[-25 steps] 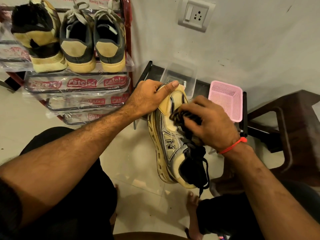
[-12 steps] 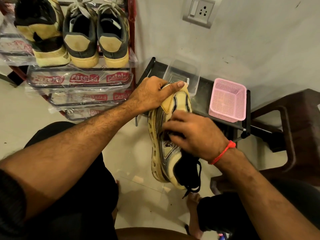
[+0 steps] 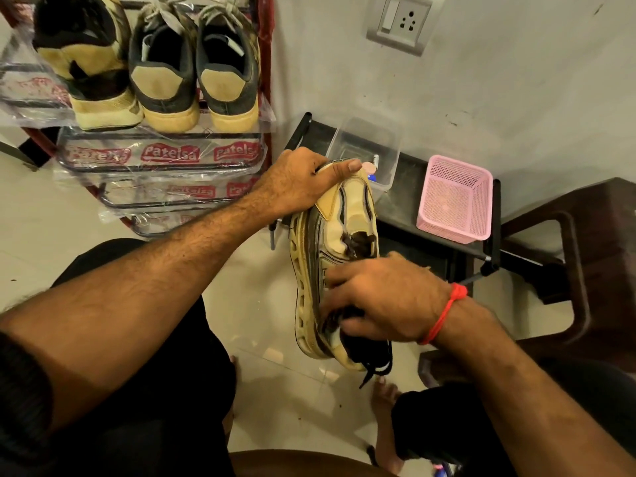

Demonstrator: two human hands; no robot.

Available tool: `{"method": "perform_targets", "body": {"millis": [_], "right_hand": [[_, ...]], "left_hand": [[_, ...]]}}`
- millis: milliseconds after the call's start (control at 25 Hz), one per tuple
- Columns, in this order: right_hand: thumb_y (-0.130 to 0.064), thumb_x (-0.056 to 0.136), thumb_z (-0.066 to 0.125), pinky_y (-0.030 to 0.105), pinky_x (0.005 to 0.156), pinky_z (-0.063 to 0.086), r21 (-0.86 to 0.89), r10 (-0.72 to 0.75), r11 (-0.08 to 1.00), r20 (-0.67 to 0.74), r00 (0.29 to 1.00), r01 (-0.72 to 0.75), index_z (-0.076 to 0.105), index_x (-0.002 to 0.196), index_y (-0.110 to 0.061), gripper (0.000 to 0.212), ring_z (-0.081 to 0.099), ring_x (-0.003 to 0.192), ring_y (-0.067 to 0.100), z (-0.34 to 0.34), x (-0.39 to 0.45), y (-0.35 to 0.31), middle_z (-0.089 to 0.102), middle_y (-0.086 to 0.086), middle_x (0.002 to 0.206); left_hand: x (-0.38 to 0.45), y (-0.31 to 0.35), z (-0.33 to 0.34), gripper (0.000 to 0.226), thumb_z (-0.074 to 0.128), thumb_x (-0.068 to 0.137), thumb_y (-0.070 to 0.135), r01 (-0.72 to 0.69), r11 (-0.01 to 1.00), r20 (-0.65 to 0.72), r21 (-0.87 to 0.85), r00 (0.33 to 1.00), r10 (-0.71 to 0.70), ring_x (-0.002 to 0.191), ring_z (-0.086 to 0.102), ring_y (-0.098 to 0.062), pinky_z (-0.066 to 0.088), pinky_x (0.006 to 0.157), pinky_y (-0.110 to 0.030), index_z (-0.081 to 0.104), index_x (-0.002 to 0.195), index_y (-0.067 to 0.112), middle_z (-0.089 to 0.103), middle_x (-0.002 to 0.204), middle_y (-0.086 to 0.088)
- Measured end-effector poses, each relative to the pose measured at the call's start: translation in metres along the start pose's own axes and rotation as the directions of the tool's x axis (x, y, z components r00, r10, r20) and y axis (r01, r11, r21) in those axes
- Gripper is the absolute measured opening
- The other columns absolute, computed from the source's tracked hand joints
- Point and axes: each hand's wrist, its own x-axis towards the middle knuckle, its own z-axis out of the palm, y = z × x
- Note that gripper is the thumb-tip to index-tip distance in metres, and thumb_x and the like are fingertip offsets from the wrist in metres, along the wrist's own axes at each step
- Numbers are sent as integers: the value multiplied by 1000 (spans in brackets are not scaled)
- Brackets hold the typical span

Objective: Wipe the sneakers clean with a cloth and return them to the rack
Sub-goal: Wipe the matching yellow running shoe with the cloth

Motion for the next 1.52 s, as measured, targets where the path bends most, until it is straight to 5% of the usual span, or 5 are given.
{"method": "perform_targets", "body": {"millis": [240, 520, 720, 1080, 1520], "right_hand": [[-43, 92, 51, 32, 57, 52, 125, 349, 931, -580, 736, -343, 67, 121, -27, 37, 60, 91, 19, -6, -10, 37, 62, -2, 102], [-17, 90, 65, 28, 79, 59, 721, 705, 666, -525, 477, -192, 68, 105, -29, 19, 67, 85, 4, -18, -28, 58, 67, -16, 90], [-61, 66, 75, 10, 80, 46, 540, 502, 751, -91, 860, -380, 44, 134, -39, 78, 62, 97, 6, -19, -31, 51, 57, -16, 104], [-64, 78, 49, 45, 96, 55, 331, 445, 873, -243, 862, -358, 4, 155, -49, 90, 61, 112, 25, 10, -15, 47, 57, 9, 137], [6, 92, 57, 29, 83, 56, 810, 755, 558, -585, 295, 178, 66, 129, -12, 43, 65, 89, 17, -5, -14, 64, 72, -9, 98]], "left_hand": [[1, -4, -9, 55, 54, 97, 59, 15, 994, -87, -104, 996, -25, 38, 46, 1, 32, 39, -11, 60, 64, 15, 52, 52, 6], [1, -9, -14, 56, 49, 98, 62, 13, 999, -122, -43, 992, -18, 47, 47, -3, 33, 43, -10, 63, 69, 17, 54, 57, 6], [2, -8, -14, 66, 48, 97, 66, 131, 978, -159, -160, 975, -156, 50, 50, -5, 39, 49, -20, 64, 71, 8, 57, 61, -2], [0, -3, -18, 72, 53, 91, 72, 250, 916, -83, -313, 954, -289, 59, 54, -20, 44, 61, -30, 68, 75, 4, 61, 68, -8], [-14, 17, -16, 72, 55, 84, 76, 212, 643, 148, -736, 977, -152, 93, 70, -16, 57, 83, -39, 61, 123, 16, 74, 98, 2]]}}
